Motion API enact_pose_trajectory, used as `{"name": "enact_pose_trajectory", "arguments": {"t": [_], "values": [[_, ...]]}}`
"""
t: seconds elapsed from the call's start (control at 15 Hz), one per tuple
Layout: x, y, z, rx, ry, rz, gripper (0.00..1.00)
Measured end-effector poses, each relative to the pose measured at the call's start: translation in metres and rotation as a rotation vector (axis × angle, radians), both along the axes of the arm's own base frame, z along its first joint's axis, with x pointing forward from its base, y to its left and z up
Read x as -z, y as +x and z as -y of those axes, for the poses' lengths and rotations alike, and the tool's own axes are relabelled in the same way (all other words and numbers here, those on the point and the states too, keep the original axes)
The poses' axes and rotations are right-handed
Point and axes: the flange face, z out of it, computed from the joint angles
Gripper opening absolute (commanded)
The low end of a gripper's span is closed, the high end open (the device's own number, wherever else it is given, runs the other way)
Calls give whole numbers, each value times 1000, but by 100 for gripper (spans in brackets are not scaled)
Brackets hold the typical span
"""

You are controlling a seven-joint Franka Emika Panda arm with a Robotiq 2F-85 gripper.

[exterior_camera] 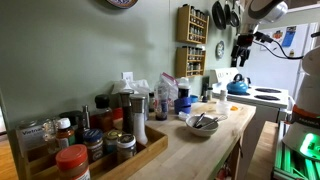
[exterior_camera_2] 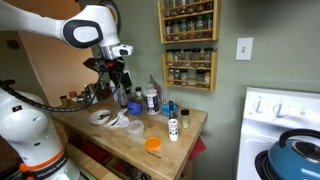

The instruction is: Pick up the upside down clear lunch box and put it in the clear lunch box on the table

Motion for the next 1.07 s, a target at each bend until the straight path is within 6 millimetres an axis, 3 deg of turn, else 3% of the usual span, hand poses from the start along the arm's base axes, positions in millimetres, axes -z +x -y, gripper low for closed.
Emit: {"name": "enact_pose_trajectory", "arguments": {"t": [0.33,0.53,0.67,0.8,1.07], "values": [[-21,64,-61,74,-44,172,100],[-17,111,-91,100,-69,176,100],[-11,134,-98,102,-68,150,100],[-8,144,-96,104,-66,139,100],[-10,145,-96,106,-66,143,100]]}}
